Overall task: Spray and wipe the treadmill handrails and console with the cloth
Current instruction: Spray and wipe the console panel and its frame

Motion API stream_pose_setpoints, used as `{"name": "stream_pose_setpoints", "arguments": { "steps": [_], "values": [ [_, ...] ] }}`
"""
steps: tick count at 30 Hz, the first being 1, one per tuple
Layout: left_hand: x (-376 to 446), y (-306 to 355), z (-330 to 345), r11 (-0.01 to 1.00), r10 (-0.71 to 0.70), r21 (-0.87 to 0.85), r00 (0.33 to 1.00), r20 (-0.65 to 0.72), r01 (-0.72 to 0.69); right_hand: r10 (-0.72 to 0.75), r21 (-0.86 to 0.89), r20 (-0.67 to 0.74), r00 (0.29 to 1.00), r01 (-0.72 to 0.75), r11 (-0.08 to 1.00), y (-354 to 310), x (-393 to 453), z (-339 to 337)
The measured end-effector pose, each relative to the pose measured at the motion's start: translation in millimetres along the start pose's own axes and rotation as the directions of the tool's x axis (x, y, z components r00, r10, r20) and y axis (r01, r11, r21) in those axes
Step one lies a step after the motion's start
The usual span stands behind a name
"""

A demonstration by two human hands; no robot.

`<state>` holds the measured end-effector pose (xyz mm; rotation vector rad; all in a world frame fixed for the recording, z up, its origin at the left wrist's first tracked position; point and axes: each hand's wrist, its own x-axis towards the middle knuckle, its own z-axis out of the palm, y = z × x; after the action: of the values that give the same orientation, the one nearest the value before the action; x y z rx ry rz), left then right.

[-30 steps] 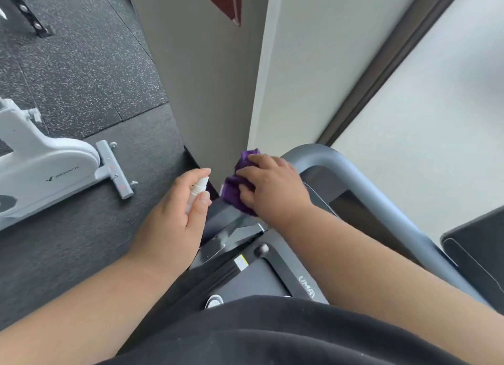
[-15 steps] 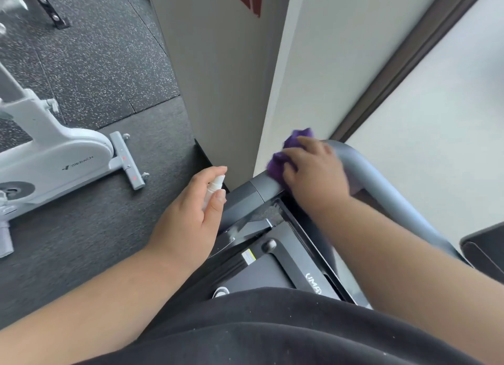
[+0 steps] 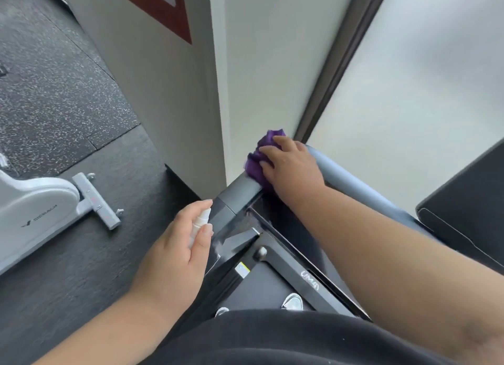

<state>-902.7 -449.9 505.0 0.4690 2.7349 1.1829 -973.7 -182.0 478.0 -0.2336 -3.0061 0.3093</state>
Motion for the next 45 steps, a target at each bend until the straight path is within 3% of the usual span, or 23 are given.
{"name": "stream_pose_setpoints", "arguments": {
  "steps": [4, 10, 12, 16, 21, 25, 29, 33, 37, 38, 40, 45],
  "values": [
    [4.1, 23.5, 4.0, 0.997, 0.082, 0.012, 0.994, 0.077, -0.083, 0.232, -0.030, -0.018, 0.973, -0.233, 0.972, 34.8, 5.0, -6.3],
    [4.2, 56.0, 7.2, 0.984, 0.180, -0.035, 0.955, 0.234, -0.176, 0.422, 0.029, -0.070, 0.904, -0.422, 0.906, 58.6, -42.8, -22.9],
    [2.7, 61.5, 9.2, 0.975, 0.223, -0.042, 0.938, 0.267, -0.220, 0.453, 0.180, -0.110, 0.885, -0.431, 0.884, 59.6, -65.1, -39.3],
    [2.4, 72.5, 18.3, 0.951, 0.305, -0.056, 0.888, 0.345, -0.305, 0.409, 0.364, -0.249, 0.878, -0.307, 0.879, 32.3, -125.9, -66.6],
    [5.5, 99.9, 45.4, 0.904, 0.410, -0.069, 0.808, 0.423, -0.422, 0.532, 0.405, -0.133, 0.836, -0.444, 0.799, 33.0, -208.2, -70.8],
    [-1.0, 120.4, 67.8, 0.872, 0.465, -0.118, 0.727, 0.505, -0.475, 0.606, 0.391, -0.148, 0.781, -0.517, 0.761, 54.3, -254.5, -77.5],
    [-8.8, 133.5, 90.6, 0.839, 0.499, -0.123, 0.660, 0.562, -0.529, 0.670, 0.456, -0.201, 0.714, -0.537, 0.710, 80.5, -291.0, -83.4],
    [-18.6, 156.4, 118.2, 0.845, 0.482, -0.111, 0.656, 0.581, -0.523, 0.740, 0.490, -0.252, 0.624, -0.577, 0.653, 119.5, -339.7, -92.8],
    [-39.7, 187.0, 150.1, 0.841, 0.492, -0.116, 0.657, 0.571, -0.528, 0.822, 0.480, -0.306, 0.480, -0.668, 0.569, 175.0, -393.5, -102.7],
    [-45.4, 194.5, 157.5, 0.841, 0.491, -0.113, 0.659, 0.569, -0.529, 0.821, 0.451, -0.315, 0.475, -0.687, 0.570, 187.3, -403.3, -104.7],
    [-56.9, 207.9, 172.6, 0.841, 0.487, -0.104, 0.660, 0.572, -0.530, 0.783, 0.366, -0.318, 0.535, -0.692, 0.622, 206.5, -413.9, -104.9],
    [-81.1, 231.3, 197.1, 0.823, 0.495, -0.075, 0.646, 0.581, -0.564, 0.491, 0.124, -0.323, 0.809, -0.478, 0.869, 222.4, -381.3, -84.5]
  ]
}}
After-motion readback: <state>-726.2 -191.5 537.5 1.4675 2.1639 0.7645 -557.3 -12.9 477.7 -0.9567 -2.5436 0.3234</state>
